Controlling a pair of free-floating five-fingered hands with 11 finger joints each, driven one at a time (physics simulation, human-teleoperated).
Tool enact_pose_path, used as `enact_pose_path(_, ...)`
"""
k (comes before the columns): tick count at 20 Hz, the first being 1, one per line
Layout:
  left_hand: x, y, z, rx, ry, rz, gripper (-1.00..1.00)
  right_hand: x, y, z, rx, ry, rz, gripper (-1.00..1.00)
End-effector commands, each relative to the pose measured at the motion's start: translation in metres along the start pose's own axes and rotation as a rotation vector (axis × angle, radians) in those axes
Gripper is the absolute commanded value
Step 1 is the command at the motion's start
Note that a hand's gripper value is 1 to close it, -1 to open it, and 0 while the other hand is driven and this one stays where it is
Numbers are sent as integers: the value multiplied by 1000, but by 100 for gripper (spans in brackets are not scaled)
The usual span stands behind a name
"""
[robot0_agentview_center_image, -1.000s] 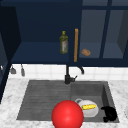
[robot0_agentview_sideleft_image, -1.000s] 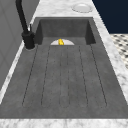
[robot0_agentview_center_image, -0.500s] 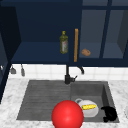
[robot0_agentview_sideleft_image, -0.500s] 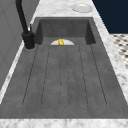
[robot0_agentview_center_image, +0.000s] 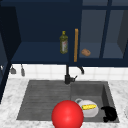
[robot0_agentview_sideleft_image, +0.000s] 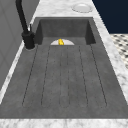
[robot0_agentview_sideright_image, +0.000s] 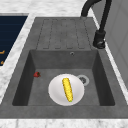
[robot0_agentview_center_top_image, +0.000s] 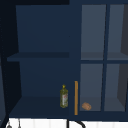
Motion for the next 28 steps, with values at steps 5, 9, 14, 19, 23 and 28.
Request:
enact_pose_path(5, 0, -13, -13, 57, 123, 96, -100, 0, 0, 0, 0, 0, 0, 0)
enact_pose_path(9, 0, -19, -19, 59, 141, 122, -100, 0, 0, 0, 0, 0, 0, 0)
enact_pose_path(14, -8, -21, -26, 79, 167, 122, -100, 0, 0, 0, 0, 0, 0, 0)
enact_pose_path(19, -13, -25, -33, 77, 182, 126, -100, 0, 0, 0, 0, 0, 0, 0)
enact_pose_path(23, -18, -27, -39, 74, 191, 131, -100, 0, 0, 0, 0, 0, 0, 0)
enact_pose_path(28, -22, -30, -44, 74, 198, 136, -100, 0, 0, 0, 0, 0, 0, 0)
